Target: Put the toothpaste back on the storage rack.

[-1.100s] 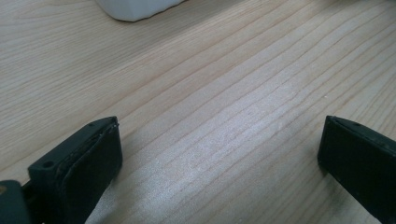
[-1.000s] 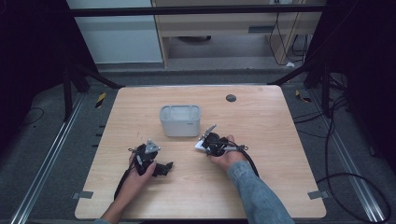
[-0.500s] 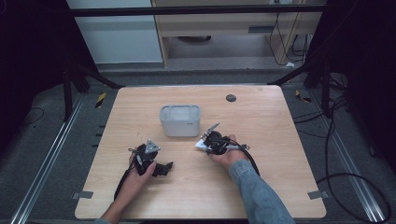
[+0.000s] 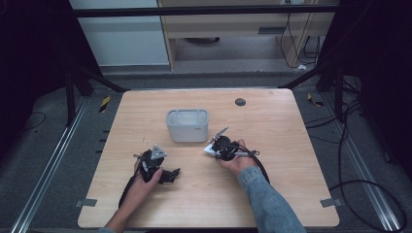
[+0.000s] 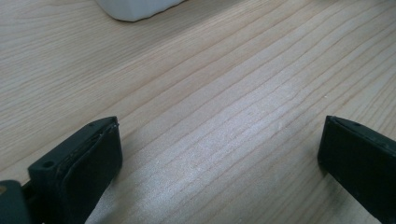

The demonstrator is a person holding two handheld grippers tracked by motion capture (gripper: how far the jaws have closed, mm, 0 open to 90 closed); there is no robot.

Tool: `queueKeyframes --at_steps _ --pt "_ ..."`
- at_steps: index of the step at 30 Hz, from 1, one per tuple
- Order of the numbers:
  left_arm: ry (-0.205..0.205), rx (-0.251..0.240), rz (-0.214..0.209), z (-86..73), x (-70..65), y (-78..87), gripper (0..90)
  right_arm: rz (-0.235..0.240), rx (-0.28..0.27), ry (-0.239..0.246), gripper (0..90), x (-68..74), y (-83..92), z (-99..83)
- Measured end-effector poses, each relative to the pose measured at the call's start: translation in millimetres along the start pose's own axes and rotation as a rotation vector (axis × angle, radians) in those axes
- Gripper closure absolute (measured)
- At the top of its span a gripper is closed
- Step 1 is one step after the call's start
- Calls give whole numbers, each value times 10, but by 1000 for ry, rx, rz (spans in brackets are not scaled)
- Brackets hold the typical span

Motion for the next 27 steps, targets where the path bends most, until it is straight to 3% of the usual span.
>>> queueKeyframes --at_steps 15,27 --pt "0 0 0 0 0 0 0 0 -41 -55 789 -27 102 -18" --pt "0 0 0 0 0 0 0 -16 -123 -112 791 -185 425 -31"
Point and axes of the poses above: each handheld gripper's, and its own axes: y roughly backward along the jaws, z roughly out of its top, x roughly to its left, the point moved 3 cm from there along -y, roughly forward along the jaws, and after that the axes turned 5 degrees about z, right-handed, at the moved point
